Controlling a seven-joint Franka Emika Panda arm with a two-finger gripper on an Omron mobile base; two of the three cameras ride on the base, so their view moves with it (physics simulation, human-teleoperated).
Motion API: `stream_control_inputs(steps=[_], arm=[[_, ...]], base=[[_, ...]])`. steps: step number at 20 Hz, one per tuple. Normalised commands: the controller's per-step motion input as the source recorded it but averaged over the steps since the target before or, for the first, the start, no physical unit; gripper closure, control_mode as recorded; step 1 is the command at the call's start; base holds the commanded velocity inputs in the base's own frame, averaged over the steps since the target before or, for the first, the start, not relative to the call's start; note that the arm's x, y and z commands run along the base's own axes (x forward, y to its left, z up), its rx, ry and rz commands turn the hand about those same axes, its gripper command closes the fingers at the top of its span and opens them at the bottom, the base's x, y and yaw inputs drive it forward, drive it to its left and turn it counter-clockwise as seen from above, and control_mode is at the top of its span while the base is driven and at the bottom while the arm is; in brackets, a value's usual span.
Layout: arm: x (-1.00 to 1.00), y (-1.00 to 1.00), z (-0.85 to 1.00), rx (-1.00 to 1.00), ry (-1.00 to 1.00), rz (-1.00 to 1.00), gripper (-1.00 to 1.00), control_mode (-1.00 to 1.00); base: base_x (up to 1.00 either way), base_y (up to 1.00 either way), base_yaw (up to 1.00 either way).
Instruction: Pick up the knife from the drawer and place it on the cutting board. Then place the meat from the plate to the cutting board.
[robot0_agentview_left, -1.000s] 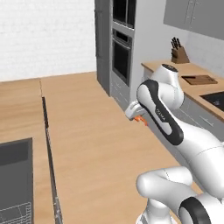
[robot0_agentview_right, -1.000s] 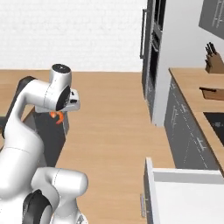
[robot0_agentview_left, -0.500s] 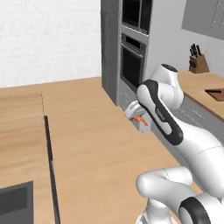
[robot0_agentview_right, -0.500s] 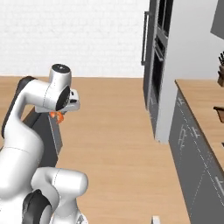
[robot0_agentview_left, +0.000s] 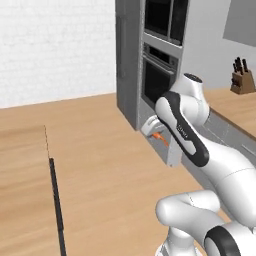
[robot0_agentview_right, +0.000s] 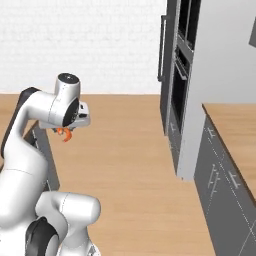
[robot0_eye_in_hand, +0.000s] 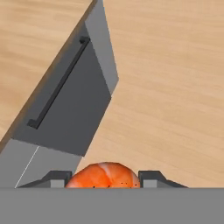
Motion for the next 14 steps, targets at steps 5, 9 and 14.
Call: stream_control_inputs(steps=[5, 9, 14], arm=[[0.00, 0.00, 0.00, 0.00, 0.00, 0.00, 1.00, 1.00], [0.00, 0.00, 0.00, 0.00, 0.00, 0.00, 1.00, 1.00], [0.00, 0.00, 0.00, 0.00, 0.00, 0.00, 1.00, 1.00]], base=[[0.78, 0.00, -0.19], [0.56, 0.00, -0.19], [0.09, -0.27, -0.30]])
